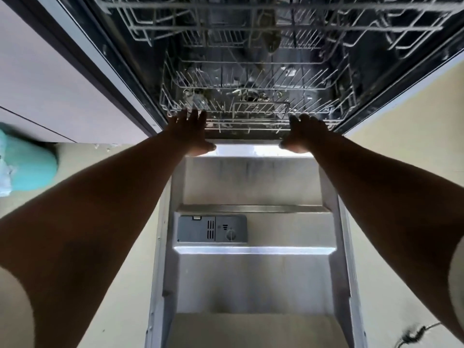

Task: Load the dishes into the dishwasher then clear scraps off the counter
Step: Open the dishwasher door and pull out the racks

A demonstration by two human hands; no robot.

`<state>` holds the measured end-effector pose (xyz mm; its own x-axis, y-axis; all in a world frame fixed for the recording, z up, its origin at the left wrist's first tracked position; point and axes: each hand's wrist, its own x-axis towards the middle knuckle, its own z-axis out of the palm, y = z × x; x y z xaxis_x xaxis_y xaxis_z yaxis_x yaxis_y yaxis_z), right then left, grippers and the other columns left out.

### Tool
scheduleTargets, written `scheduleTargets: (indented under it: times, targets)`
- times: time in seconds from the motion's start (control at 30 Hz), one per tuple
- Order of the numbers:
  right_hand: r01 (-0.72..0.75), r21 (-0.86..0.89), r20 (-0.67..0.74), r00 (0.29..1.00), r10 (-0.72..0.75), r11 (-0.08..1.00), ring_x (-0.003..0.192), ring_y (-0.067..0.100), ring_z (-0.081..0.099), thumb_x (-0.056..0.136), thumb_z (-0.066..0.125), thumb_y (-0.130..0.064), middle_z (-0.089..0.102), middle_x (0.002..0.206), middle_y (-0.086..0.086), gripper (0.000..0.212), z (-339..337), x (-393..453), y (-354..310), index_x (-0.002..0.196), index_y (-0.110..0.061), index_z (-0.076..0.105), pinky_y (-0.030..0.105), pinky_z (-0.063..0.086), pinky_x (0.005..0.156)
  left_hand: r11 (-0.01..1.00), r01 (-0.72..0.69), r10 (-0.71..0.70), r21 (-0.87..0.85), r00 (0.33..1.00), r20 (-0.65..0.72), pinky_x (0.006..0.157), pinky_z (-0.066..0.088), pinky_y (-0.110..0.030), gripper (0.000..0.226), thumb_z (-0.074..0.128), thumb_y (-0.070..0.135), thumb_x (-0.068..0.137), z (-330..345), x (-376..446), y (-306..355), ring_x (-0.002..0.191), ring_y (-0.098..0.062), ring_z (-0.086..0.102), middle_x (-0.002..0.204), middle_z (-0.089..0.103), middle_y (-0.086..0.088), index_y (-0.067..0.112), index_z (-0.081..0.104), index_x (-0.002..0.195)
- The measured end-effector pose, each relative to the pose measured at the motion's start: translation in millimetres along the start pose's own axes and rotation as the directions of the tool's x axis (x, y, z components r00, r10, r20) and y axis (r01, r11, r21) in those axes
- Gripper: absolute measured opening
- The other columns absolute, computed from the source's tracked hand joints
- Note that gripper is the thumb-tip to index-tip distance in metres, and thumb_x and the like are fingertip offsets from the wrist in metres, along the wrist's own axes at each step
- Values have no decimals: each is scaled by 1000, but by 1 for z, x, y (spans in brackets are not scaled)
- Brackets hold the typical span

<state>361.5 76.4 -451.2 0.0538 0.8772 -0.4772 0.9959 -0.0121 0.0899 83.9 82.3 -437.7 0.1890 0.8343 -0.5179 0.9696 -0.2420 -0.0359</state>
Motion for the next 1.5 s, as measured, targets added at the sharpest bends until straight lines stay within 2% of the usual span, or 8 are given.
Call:
scheduleTargets:
  times: [0.2,0.37,0.53,0.77,0.93,1.13,1.33,1.5]
  targets:
    - [40,-30,-54,998,-41,999,126,38,44,87,55,-28,43,136,17,58,-3,-8,6,139,-12,38,42,36,103,998,18,-16,63,999,-29,115,19,-48,104,57,65,79,8,4,5,143,-32,22,155,26,-14,16,4,153]
    - [23,254,5,1000,-25,967,124,37,47,99,41,-37,45,136,17,39,22,-42,9,131,-15,46,42,40,97,989,-5,-5,145,998,66,113,21,-49,77,48,66,84,29,-33,21,139,-35,27,151,28,-14,28,26,148]
    - [-41,430,88,996,3,902,114,30,56,96,46,-46,63,123,9,33,65,-104,23,111,-19,58,36,44,91,995,64,-70,-74,994,-87,90,46,-40,42,35,41,92,73,-98,37,115,-34,48,119,54,-15,24,67,113]
    - [104,315,201,964,-173,943,103,32,63,99,38,-45,69,109,12,33,120,-219,35,111,-22,56,35,45,81,998,17,-17,-64,1000,3,76,48,-38,32,52,40,91,127,-201,67,90,-33,61,94,66,-12,18,75,90]
    - [63,351,301,937,-177,934,108,25,64,100,33,-45,69,116,3,36,153,-286,31,133,-35,46,32,48,87,989,70,-77,-129,996,-44,86,48,-45,43,73,35,74,171,-261,85,107,-38,56,115,59,-16,9,63,107]
    - [110,247,387,900,-202,963,110,21,61,101,30,-34,66,118,-2,36,171,-336,23,121,-31,60,30,46,89,995,79,-59,-68,964,259,99,41,-56,61,21,34,90,223,-310,99,125,-42,49,137,52,-20,4,57,129]
    - [89,215,399,901,-171,972,107,23,62,99,33,-34,68,112,-1,34,185,-358,22,117,-29,61,31,47,89,994,47,-18,-95,957,288,89,50,-53,58,26,29,86,222,-335,106,115,-41,58,127,61,-17,5,59,127]
    - [167,163,452,863,-224,972,118,22,57,99,34,-40,62,126,0,37,167,-353,25,126,-24,55,32,44,96,983,80,-9,-167,920,392,117,16,-42,58,29,39,101,188,-326,96,146,-27,14,160,14,-6,17,16,153]
